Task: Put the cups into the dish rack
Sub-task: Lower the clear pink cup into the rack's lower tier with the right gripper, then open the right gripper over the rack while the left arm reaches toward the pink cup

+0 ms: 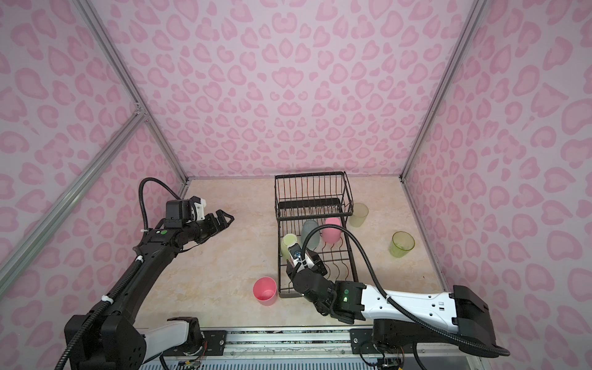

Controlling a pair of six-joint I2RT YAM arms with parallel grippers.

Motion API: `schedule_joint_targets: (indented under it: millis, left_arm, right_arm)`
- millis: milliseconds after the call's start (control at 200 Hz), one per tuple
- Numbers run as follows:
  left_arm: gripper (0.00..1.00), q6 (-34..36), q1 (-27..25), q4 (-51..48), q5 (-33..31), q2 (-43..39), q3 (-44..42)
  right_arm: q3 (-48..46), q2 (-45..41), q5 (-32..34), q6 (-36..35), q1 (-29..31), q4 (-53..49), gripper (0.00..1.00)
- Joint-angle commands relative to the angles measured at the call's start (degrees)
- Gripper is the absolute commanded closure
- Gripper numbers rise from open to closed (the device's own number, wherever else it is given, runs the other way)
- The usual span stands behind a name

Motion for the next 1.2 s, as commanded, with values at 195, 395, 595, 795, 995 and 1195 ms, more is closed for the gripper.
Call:
schedule_joint_targets:
  millis: [195,395,595,795,995,1195]
  left_arm:
    - [0.02,0.8,0.0,0.9,1.1,1.1,-0.2]
    - [0.02,0.7,0.0,1.1,1.6,1.2,-0.3]
    - [0.02,0.6,-0.1,1.4,2.0,1.3,-0.3]
    - [0.02,0.6,0.0,1.4,2.2,1.1,-0.4]
    - [0.02,0.6,0.0,1.4,2.3,1.1,-0.4]
    - [0.02,0.6,-0.1,1.4,2.3,1.2,-0.4]
  right_arm:
    - [-1.9,2.5,-2.2,4.4,0.7,5.2,0.5]
    - [-1.9,4.4,-3.7,6.7,1.7,5.7,0.5]
    - [-1.0,8.3,-4.4,8.0,2.9,6.9,0.5]
    - [-0.3,11.0,-4.7,9.2,3.1,6.4,0.5]
    - [-1.1,12.1,-3.5,10.6,3.2,6.6,0.5]
    - [-3.0,12.1,-2.8,11.4,3.2,7.9,0.49]
